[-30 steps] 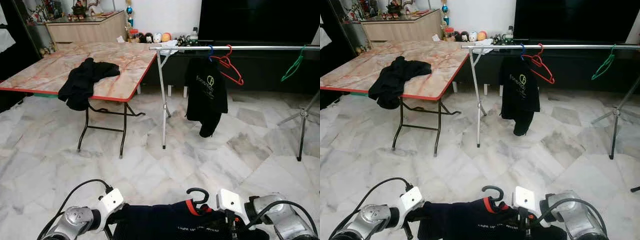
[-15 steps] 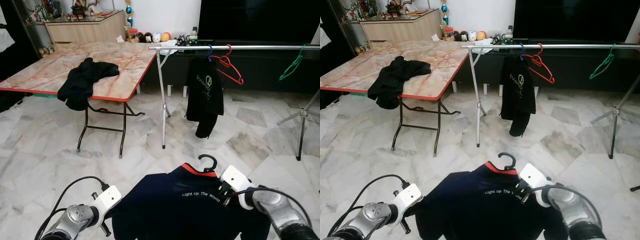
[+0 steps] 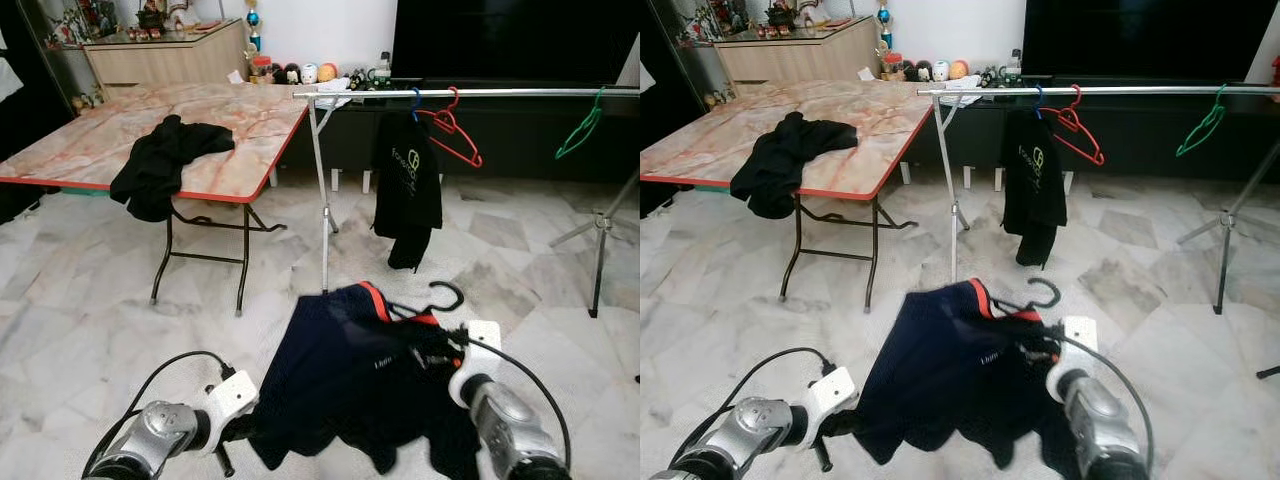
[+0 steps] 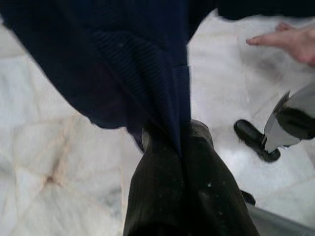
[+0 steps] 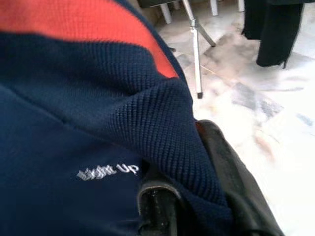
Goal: Hang hanger
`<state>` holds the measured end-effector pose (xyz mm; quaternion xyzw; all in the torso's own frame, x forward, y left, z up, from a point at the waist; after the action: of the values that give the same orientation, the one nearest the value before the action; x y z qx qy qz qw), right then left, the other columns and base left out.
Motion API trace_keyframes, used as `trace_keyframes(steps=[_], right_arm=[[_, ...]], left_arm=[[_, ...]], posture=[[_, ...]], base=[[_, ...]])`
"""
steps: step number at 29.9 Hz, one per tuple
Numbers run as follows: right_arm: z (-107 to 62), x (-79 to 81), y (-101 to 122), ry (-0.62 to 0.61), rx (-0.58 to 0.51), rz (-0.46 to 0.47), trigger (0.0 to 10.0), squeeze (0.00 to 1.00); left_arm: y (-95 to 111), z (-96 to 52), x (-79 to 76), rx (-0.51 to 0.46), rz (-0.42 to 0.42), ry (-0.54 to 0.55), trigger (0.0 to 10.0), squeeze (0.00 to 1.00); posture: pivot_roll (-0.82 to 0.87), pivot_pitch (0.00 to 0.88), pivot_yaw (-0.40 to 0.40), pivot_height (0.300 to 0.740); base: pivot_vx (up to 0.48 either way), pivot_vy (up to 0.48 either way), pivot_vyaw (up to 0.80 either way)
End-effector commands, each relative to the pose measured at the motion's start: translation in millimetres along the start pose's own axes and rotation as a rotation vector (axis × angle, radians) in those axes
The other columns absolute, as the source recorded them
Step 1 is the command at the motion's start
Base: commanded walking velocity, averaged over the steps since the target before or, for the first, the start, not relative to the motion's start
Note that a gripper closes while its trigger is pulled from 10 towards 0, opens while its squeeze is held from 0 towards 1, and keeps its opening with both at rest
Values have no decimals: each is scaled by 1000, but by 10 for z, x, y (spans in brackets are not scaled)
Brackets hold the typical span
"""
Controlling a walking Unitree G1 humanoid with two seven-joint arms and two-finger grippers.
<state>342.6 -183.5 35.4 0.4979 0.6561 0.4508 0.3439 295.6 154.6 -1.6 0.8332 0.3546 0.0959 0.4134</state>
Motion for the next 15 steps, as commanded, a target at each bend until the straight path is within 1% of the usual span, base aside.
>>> trace_keyframes(steps=[1, 2, 3, 4, 5, 6, 7, 8, 9, 10, 11, 12, 13, 14, 15], right_arm=[[41, -46, 265, -19, -83, -57, 10000, 0], [41, -46, 265, -19, -83, -57, 10000, 0], [45, -41, 262, -24, -76, -103, 10000, 0], [45, -41, 262, -24, -76, -103, 10000, 0], [50, -38, 244, -18, -61, -107, 10000, 0], [52, -29, 211, -5, -34, -140, 10000, 0], [50, 1, 143, 28, 12, -217, 10000, 0], [46, 22, 91, 51, 45, -268, 10000, 0], [32, 81, 5, 114, 87, -349, 10000, 0], [32, 81, 5, 114, 87, -349, 10000, 0], [-4, 149, -126, 205, 149, -458, 10000, 0], [-4, 149, -126, 205, 149, -458, 10000, 0], [-50, 184, -256, 278, 213, -541, 10000, 0], [-113, 194, -388, 353, 278, -607, 10000, 0], [-113, 194, -388, 353, 278, -607, 10000, 0]], left_arm=[[-155, -45, -11, 57, -53, -32, 0, 0], [-155, -45, -11, 57, -53, -32, 0, 0], [-107, -44, -20, 37, -62, -52, 0, 0], [-107, -44, -20, 37, -62, -52, 0, 0], [-56, -43, -36, 15, -61, -75, 0, 0], [-16, -41, -36, -2, -59, -78, 0, 0], [17, -42, -16, -15, -44, -58, 0, 0], [36, -45, -2, -21, -33, -43, 0, 0], [72, -51, 58, -34, -22, 19, 0, 0], [72, -51, 58, -34, -22, 19, 0, 0], [127, -68, 137, -61, -10, 97, 3961, 0], [127, -68, 137, -61, -10, 97, 3961, 0], [170, -91, 217, -85, -10, 172, 9451, 0], [205, -118, 274, -104, -10, 221, 10000, 0], [205, -118, 274, -104, -10, 221, 10000, 0]], posture=[[-10, 0, 70, 740], [-10, 0, 70, 740], [-10, 0, 70, 740], [-10, 0, 70, 740], [-8, 0, 67, 740], [-5, 0, 67, 740], [-5, 0, 67, 740], [-5, 0, 67, 740], [-5, 0, 67, 740], [-5, 0, 67, 740], [-4, 0, 67, 740], [-4, 0, 67, 740], [-3, 0, 66, 740], [-2, 0, 67, 740], [-2, 0, 67, 740]], base=[[0, 0, 0], [0, 0, 0], [0, 0, 0], [0, 0, 0], [0, 0, 0], [0, 0, 0], [0, 0, 0], [0, 0, 0], [0, 0, 0], [0, 0, 0], [0, 0, 0], [0, 0, 0], [0, 0, 0], [0, 0, 0], [0, 0, 0]])
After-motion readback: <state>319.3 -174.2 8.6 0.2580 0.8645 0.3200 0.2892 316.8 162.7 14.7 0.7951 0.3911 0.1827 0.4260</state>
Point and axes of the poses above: a point about 5 cm out from each wrist's last joint towards the gripper, its own z axis pointing out of the wrist towards the gripper, its own y axis along the axis of the wrist's last joint, x = y × z, the point moved 2 cm from there along z, pointing out of the wrist towards the gripper, and after that the axes turned 14 degrees about -z, right-handed, at the moved point
